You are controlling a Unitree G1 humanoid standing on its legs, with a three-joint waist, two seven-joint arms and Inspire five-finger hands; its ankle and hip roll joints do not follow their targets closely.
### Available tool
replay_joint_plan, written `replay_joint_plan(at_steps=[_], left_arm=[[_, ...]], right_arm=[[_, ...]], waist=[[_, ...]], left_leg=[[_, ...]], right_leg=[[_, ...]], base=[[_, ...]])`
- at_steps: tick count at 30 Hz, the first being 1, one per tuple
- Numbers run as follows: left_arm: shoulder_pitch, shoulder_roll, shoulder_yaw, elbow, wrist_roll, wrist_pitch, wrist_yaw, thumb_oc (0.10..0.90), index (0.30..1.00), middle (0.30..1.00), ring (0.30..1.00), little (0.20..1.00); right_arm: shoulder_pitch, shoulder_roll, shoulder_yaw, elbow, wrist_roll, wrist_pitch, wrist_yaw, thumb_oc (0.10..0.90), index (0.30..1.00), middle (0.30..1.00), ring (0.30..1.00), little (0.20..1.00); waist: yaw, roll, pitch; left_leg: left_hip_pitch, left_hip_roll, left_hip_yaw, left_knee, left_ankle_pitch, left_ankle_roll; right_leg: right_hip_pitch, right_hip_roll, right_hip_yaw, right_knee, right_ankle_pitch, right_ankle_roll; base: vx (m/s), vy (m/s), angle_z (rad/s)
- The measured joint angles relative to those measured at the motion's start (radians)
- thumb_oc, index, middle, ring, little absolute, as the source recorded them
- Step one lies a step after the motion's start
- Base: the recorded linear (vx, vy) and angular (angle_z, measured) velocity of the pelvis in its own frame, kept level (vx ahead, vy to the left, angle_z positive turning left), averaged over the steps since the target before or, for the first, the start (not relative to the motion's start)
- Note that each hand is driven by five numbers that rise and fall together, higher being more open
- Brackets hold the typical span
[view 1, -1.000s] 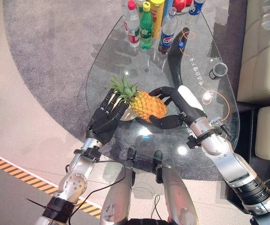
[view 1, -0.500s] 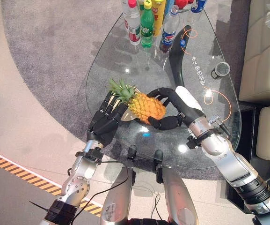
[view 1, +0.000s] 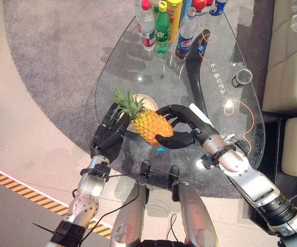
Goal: Pick up the fruit to the plate
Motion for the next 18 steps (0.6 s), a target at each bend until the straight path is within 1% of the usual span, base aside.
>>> replay_joint_plan(at_steps=[4,11,16,18], left_arm=[[-0.004,-0.019,0.007,0.005,0.000,-0.002,-0.006,0.800,0.900,0.900,0.900,0.900],[-0.007,-0.021,0.008,0.032,0.000,-0.002,-0.031,0.800,0.900,0.900,0.900,0.900],[-0.017,-0.030,0.011,0.032,0.000,-0.002,-0.040,0.800,0.900,0.900,0.900,0.900],[-0.030,-0.039,0.010,0.037,0.000,-0.001,-0.052,0.800,0.900,0.900,0.900,0.900]], right_arm=[[0.000,0.001,-0.004,0.000,0.000,-0.011,-0.001,0.100,0.300,0.300,0.300,0.200],[0.005,0.001,-0.004,0.000,0.000,-0.011,-0.010,0.100,0.300,0.300,0.300,0.200],[0.014,0.022,-0.004,0.000,-0.001,-0.011,-0.051,0.100,0.300,0.300,0.300,0.200],[0.029,0.040,-0.006,0.000,-0.007,-0.017,-0.089,0.100,0.300,0.300,0.300,0.200]], waist=[[-0.003,0.000,0.000],[-0.006,0.000,0.000],[-0.006,0.000,0.000],[-0.005,0.000,0.000]], left_leg=[[0.007,0.001,0.009,0.000,0.000,0.000],[0.006,0.004,0.012,0.000,0.000,0.000],[0.006,0.004,0.014,-0.001,0.000,0.000],[0.006,0.004,0.014,-0.001,0.000,0.000]], right_leg=[[0.002,0.000,0.010,0.002,0.000,0.000],[0.001,0.001,0.011,0.002,0.000,-0.001],[0.001,0.001,0.012,0.001,0.000,-0.001],[0.001,0.000,0.012,0.001,0.000,-0.001]], base=[[0.01,-0.008,-0.07],[0.00,-0.001,-0.01],[0.00,0.000,0.00],[0.00,0.000,0.00]])
